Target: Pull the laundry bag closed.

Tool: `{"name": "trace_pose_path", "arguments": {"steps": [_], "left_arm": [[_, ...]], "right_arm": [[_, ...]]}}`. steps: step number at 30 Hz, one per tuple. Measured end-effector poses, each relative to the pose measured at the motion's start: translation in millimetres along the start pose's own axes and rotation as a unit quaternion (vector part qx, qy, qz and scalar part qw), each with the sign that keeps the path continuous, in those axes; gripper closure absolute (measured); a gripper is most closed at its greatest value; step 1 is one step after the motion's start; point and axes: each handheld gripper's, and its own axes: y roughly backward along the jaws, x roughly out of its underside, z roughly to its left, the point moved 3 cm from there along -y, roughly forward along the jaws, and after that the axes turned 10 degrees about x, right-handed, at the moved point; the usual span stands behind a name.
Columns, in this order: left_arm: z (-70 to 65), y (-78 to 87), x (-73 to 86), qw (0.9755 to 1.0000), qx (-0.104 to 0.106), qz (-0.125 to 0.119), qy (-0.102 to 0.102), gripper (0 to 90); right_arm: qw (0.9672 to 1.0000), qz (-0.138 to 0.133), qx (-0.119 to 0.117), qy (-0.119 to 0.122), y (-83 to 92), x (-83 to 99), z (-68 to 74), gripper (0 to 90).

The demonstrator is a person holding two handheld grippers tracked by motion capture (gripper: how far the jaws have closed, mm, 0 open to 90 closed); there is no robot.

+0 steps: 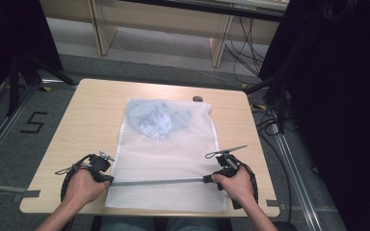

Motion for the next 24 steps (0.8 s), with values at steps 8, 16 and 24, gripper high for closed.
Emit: {"name": "trace_pose_path", "arguments": {"steps": [8,16,24], "left_arm": [[0.2,0.2,-0.1,1.0000,0.001,0.003,-0.001,90.0],[0.2,0.2,-0.1,1.0000,0.000,0.002,-0.002,90.0],[0.2,0.1,0.0,1.0000,0.001,0.001,-0.001,90.0]], "right_arm": [[0.9999,-0.008,0.006,0.005,0.5,-0.7,-6.6,86.9],[0.9999,-0.006,0.011,0.002,2.0,-0.6,-9.7,86.9],[0.9998,0.010,-0.004,-0.014,4.0,0.0,-9.8,86.9]]}}
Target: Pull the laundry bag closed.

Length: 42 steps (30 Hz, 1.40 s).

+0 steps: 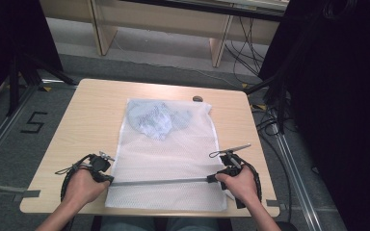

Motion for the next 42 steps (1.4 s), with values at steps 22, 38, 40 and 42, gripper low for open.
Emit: {"name": "trace_pose_path", "arguments": {"steps": [22,38,40,42], "left_arm": [[0.0,0.1,0.0,1.0000,0.000,0.000,0.000,90.0],[0.2,0.1,0.0,1.0000,0.002,0.000,0.001,90.0],[0.2,0.1,0.0,1.0000,0.002,0.000,0.000,90.0],[0.1,0.1,0.0,1.0000,0.001,0.000,0.001,90.0]], "right_arm": [[0.9999,-0.011,0.012,0.005,1.5,-1.3,-13.0,86.9],[0.9998,0.000,0.016,-0.013,5.9,-0.2,-15.0,86.9],[0.9998,0.003,0.018,-0.011,6.4,-0.1,-16.3,86.9],[0.9998,0.009,0.009,-0.017,7.1,0.0,-16.4,86.9]]}}
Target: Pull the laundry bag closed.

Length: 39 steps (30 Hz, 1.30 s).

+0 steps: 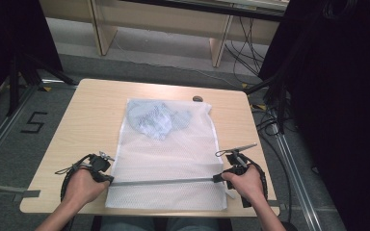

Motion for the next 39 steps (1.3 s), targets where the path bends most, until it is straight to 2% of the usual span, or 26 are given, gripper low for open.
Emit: {"name": "trace_pose_path", "arguments": {"steps": [6,11,12,15,17,18,19,22,26,27,28,29,30,33,36,38,39], "left_arm": [[0.2,0.1,0.1,1.0000,0.001,0.000,0.000,90.0],[0.4,0.1,0.0,1.0000,0.002,0.000,-0.001,90.0],[0.5,0.1,0.0,1.0000,0.002,0.001,-0.001,90.0],[0.4,0.1,-0.1,1.0000,0.002,0.001,-0.001,90.0],[0.5,0.1,-0.1,1.0000,0.002,0.001,-0.001,90.0],[0.5,0.1,-0.1,1.0000,0.002,0.001,-0.001,90.0],[0.5,0.1,-0.1,1.0000,0.002,0.001,-0.001,90.0],[0.3,0.0,-0.1,1.0000,0.002,0.001,-0.001,90.0],[0.4,0.0,-0.1,1.0000,0.002,0.001,-0.001,90.0],[0.6,0.1,-0.1,1.0000,0.004,0.003,-0.001,90.0],[0.4,0.1,-0.1,1.0000,0.002,0.001,-0.001,90.0],[0.4,0.1,-0.1,1.0000,0.002,0.001,-0.001,90.0],[0.5,0.1,-0.1,1.0000,0.002,0.001,-0.001,90.0],[0.5,0.1,0.1,1.0000,0.002,0.000,-0.002,90.0],[0.7,0.0,0.1,1.0000,0.003,-0.001,-0.001,90.0],[0.5,0.1,0.1,1.0000,0.002,0.000,-0.002,90.0],[0.5,0.0,0.1,1.0000,0.002,-0.001,-0.002,90.0]], "right_arm": [[0.9999,-0.009,0.008,-0.001,0.6,-0.2,-2.4,86.9],[1.0000,0.002,0.005,-0.005,2.4,0.2,-4.6,86.9],[0.9998,0.003,0.007,-0.017,2.6,0.2,-3.4,87.0],[0.9999,-0.005,0.013,-0.007,2.0,0.3,-6.9,87.0],[0.9998,-0.005,0.017,-0.012,1.1,0.1,-7.8,86.9],[0.9997,-0.016,0.008,-0.018,-0.7,0.1,-6.0,86.9],[0.9998,0.003,0.014,-0.015,1.6,0.4,-7.5,86.9],[0.9998,-0.003,0.019,-0.010,0.7,0.5,-9.9,86.9],[0.9997,0.014,0.017,-0.003,1.0,1.5,-12.8,86.9],[0.9989,0.021,0.011,-0.041,1.5,2.7,-7.3,86.9],[0.9998,0.003,0.020,-0.003,-0.6,1.6,-14.3,86.9],[0.9997,0.010,0.020,-0.001,0.3,1.7,-15.3,87.0],[0.9997,0.007,0.021,-0.010,-0.2,1.3,-14.5,86.9],[0.9997,0.016,0.018,-0.003,-0.5,2.2,-16.0,86.9],[0.9995,0.016,0.028,0.001,-2.1,2.7,-17.5,86.9],[0.9992,0.029,0.020,-0.018,-2.5,3.4,-14.7,86.9],[0.9994,0.023,0.027,-0.001,-3.2,3.1,-17.5,86.9]]}}
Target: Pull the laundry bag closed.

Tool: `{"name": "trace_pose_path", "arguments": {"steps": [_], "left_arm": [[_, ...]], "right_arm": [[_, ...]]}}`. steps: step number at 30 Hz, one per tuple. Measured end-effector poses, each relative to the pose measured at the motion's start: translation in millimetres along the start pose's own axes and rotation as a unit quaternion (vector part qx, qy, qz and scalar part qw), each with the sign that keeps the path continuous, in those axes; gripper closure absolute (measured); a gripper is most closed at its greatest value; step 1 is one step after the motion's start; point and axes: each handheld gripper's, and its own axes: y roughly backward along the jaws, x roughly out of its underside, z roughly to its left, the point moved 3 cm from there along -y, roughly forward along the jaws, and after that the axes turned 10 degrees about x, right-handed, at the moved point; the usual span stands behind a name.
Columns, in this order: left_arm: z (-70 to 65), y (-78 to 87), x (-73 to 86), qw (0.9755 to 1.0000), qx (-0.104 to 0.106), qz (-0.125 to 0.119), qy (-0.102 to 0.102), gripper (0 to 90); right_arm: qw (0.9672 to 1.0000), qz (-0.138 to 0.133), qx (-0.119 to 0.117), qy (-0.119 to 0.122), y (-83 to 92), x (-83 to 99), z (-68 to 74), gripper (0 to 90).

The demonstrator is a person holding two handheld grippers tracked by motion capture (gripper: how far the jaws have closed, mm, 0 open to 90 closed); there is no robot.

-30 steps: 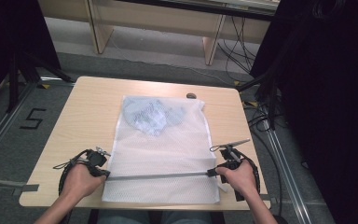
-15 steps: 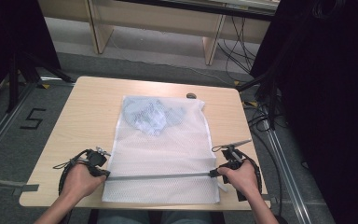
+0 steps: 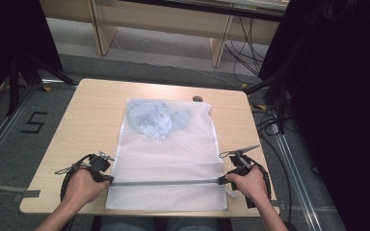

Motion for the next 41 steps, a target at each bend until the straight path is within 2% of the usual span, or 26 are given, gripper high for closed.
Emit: {"name": "trace_pose_path", "arguments": {"steps": [2,3,4,7,13,14,15,19,21,23,24,25,26,27,28,29,30,31,32,33,34,35,36,37,38,41], "left_arm": [[0.1,0.1,0.2,1.0000,-0.001,-0.001,0.000,90.0],[0.1,0.1,0.3,1.0000,0.000,-0.001,0.001,90.0],[0.1,0.1,0.3,1.0000,0.000,-0.001,0.001,90.0],[-0.1,0.0,0.2,1.0000,-0.001,-0.001,0.000,90.0],[0.1,0.0,0.3,1.0000,0.000,-0.002,0.000,90.0],[0.0,0.0,0.4,1.0000,-0.001,-0.002,0.000,90.0],[0.1,-0.1,0.4,1.0000,0.000,-0.003,0.000,90.0],[0.0,0.0,0.4,1.0000,-0.001,-0.002,-0.002,90.0],[-0.4,0.0,0.3,1.0000,-0.002,-0.001,-0.003,89.9],[-0.4,0.0,0.7,1.0000,-0.003,-0.002,-0.005,89.8],[-0.5,0.0,0.8,1.0000,-0.003,-0.003,-0.005,89.6],[-0.4,0.0,0.8,1.0000,-0.002,-0.003,-0.005,89.4],[-0.1,-0.1,0.8,1.0000,-0.001,-0.003,-0.006,89.1],[-0.2,0.1,0.8,1.0000,-0.002,-0.003,-0.002,88.9],[0.1,-0.1,0.9,1.0000,0.000,-0.007,-0.001,88.4],[0.2,0.1,0.9,1.0000,0.000,-0.009,-0.002,88.1],[0.4,0.3,0.9,0.9999,-0.001,-0.010,-0.005,87.4],[0.9,0.3,0.5,0.9999,-0.003,-0.016,-0.004,86.6],[0.9,0.5,-0.1,0.9996,-0.007,-0.027,0.003,85.5],[1.7,1.7,-1.1,0.9992,-0.007,-0.039,0.000,85.2],[1.7,1.7,-1.1,0.9992,-0.007,-0.039,0.000,84.4],[2.6,5.8,-3.4,0.9982,-0.013,-0.058,-0.002,83.5],[2.8,7.0,-4.3,0.9974,-0.013,-0.071,-0.001,82.9],[3.2,7.8,-4.9,0.9967,-0.015,-0.079,-0.001,82.0],[4.0,8.6,-4.4,0.9967,-0.016,-0.079,-0.004,80.7],[3.5,7.6,-3.9,0.9970,-0.011,-0.076,0.012,79.3]], "right_arm": [[0.9999,-0.011,0.004,-0.012,-1.0,-0.8,2.1,86.9],[0.9999,-0.009,0.004,-0.010,-0.9,-0.7,2.0,86.9],[0.9999,-0.003,0.011,0.002,-1.3,0.2,0.2,86.9],[1.0000,0.005,0.006,0.002,-3.0,0.5,-1.2,86.9],[0.9999,0.004,0.009,0.005,-4.7,0.3,-2.7,86.9],[0.9997,0.012,0.002,-0.019,-4.9,0.9,0.8,86.8],[1.0000,0.000,0.007,0.002,-7.0,0.3,-3.3,86.7],[1.0000,0.005,-0.001,0.000,-5.9,0.3,-4.7,85.0],[0.9999,-0.004,0.010,0.000,-5.7,0.2,-6.5,82.5],[0.9999,-0.008,0.012,-0.004,-4.3,0.4,-9.0,81.8],[0.9996,0.001,0.009,-0.026,-1.7,1.4,-7.6,81.4],[0.9994,-0.020,0.020,-0.021,-1.7,0.1,-11.0,80.8],[0.9993,-0.025,0.022,-0.019,0.3,0.5,-13.5,80.2],[0.9983,-0.053,0.024,0.005,-1.2,-1.5,-18.3,79.9],[0.9975,-0.057,0.040,-0.010,1.3,-1.3,-19.6,79.0],[0.9971,-0.055,0.042,-0.032,3.0,-0.9,-17.9,78.5],[0.9970,-0.058,0.041,-0.032,4.4,-0.8,-18.7,77.9],[0.9959,-0.079,0.040,-0.013,3.0,-1.8,-22.2,77.2],[0.9960,-0.071,0.040,-0.036,4.7,-0.9,-20.9,76.7],[0.9961,-0.072,0.042,-0.029,5.4,-0.9,-22.4,76.3],[0.9961,-0.072,0.042,-0.029,5.4,-0.9,-22.4,76.3],[0.9958,-0.070,0.045,-0.037,5.4,-0.6,-23.3,75.1],[0.9960,-0.072,0.037,-0.038,5.5,-0.8,-22.9,74.7],[0.9957,-0.068,0.035,-0.052,5.7,-0.5,-21.0,74.4],[0.9953,-0.084,0.041,-0.021,4.0,-1.7,-26.4,73.8],[0.9949,-0.089,0.043,-0.018,2.6,-2.1,-27.9,73.0]]}}
